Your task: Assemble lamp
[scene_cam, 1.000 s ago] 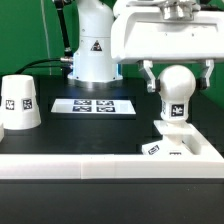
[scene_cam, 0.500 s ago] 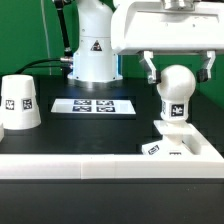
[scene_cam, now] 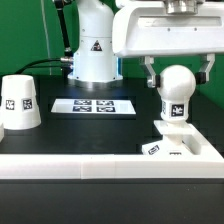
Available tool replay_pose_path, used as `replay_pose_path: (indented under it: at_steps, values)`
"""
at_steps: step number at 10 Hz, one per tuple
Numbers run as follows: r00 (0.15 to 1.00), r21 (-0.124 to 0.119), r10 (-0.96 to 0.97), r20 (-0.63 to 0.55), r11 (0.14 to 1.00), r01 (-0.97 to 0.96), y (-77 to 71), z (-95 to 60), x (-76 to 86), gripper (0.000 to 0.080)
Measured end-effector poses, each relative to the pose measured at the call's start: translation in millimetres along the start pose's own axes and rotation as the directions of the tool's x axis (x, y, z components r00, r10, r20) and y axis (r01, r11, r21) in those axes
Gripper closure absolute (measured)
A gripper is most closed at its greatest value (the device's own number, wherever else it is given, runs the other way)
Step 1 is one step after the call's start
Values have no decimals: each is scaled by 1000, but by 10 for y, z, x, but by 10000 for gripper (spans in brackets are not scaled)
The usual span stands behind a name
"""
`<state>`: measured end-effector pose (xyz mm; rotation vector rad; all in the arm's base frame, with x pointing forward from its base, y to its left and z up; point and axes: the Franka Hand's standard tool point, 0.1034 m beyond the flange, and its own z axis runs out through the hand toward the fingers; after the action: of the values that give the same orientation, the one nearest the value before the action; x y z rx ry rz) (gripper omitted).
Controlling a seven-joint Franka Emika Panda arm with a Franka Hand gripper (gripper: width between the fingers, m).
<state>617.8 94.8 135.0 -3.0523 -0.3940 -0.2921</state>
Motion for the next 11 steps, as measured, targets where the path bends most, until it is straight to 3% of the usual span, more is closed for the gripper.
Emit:
replay_pose_path:
  at_steps: [2, 8, 9, 11]
  values:
    - [994, 21, 0, 112, 1000, -3, 15, 46, -32, 101]
    - [993, 21, 5, 115, 1000, -7, 68, 105, 2, 101]
    - [993, 21, 4, 115, 1000, -7, 64, 105, 3, 225]
    - [993, 19, 29, 115, 999, -32, 63, 105, 3, 223]
